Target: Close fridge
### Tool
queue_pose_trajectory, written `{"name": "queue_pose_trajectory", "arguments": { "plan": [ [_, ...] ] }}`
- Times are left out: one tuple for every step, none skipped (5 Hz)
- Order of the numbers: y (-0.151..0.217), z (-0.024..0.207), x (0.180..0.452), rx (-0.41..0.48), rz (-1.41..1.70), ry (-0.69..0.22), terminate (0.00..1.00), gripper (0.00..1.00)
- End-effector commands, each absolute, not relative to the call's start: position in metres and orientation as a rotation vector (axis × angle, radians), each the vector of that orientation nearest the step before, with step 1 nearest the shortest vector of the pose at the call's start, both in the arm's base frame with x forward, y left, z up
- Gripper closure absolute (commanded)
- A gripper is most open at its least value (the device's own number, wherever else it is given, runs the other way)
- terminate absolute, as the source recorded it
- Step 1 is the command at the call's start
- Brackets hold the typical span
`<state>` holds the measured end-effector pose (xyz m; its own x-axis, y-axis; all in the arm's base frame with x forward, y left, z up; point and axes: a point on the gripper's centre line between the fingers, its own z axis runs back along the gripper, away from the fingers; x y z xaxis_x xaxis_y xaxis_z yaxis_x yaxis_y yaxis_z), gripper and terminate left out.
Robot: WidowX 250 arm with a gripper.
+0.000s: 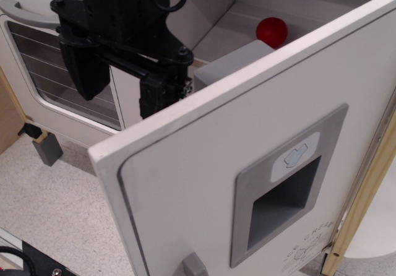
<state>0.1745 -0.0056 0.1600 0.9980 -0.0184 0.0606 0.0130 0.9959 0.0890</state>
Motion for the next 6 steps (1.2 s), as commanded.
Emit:
{"name": "queue_pose_trajectory", "arguments": {
  "plan": [
    [-0.006,0.160,0.175,0.089,-0.016,-0.061,0.00,0.00],
    [-0.016,0.182,0.183,0.034,-0.024,-0.089,0.00,0.00],
    [-0.031,0.204,0.180,-0.022,-0.037,-0.108,0.00,0.00],
    [-0.041,0.220,0.165,-0.068,-0.066,-0.131,0.00,0.00],
    [-0.048,0.233,0.150,-0.110,-0.110,-0.142,0.00,0.00],
    [-0.055,0.231,0.136,-0.116,-0.166,-0.132,0.00,0.00]
  ]
}}
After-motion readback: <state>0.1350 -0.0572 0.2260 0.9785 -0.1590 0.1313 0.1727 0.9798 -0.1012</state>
